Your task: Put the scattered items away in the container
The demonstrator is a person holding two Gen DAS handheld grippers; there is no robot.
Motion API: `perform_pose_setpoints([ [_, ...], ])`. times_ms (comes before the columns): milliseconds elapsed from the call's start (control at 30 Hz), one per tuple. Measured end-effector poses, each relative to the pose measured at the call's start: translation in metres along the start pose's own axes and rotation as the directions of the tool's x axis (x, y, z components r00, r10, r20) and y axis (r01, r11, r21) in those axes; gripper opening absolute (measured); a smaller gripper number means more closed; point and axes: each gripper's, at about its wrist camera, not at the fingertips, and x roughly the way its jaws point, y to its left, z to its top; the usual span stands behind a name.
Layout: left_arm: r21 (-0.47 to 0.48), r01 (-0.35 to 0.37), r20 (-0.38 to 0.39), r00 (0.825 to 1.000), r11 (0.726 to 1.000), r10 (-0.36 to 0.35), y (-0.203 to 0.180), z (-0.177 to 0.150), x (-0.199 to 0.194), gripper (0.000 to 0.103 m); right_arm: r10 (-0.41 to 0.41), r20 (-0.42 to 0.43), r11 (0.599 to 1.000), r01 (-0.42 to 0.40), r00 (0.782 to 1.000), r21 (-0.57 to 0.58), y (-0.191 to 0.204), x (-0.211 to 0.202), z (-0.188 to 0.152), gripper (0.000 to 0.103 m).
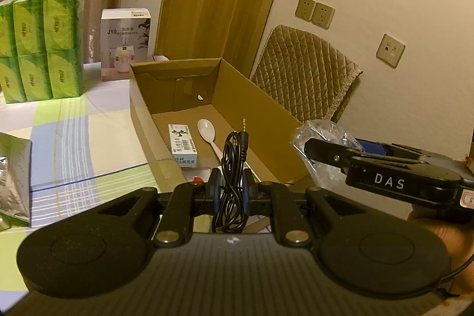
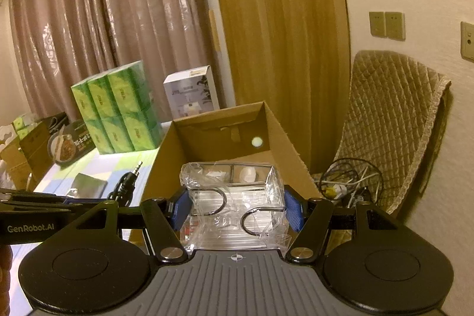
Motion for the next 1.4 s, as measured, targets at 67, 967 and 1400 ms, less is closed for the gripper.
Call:
perform_pose_setpoints([
  [67, -0.005, 0.003, -0.004, 1.000, 1.000, -0.003, -0.001, 0.001, 0.004, 0.011, -0.001, 0.000, 1.000, 0.001, 1.000, 0.003, -0.002, 0.001, 0.001, 0.061],
  [967, -0.045, -0.004, -0.015, 1.000, 0.999, 0.003, 0.002, 0.028, 0.048, 0.011, 0.008, -0.028, 0.999, -0.009, 1.000, -0.048, -0.014, 0.054, 0.026, 0.061],
  [1400, -0.068, -0.017, -0.014, 1.000, 0.998, 0.016, 0.015, 0.049, 0.072, 0.011, 0.016, -0.053, 0.997, -0.021, 0.998, -0.080, -0.014, 0.088, 0.043, 0.061],
])
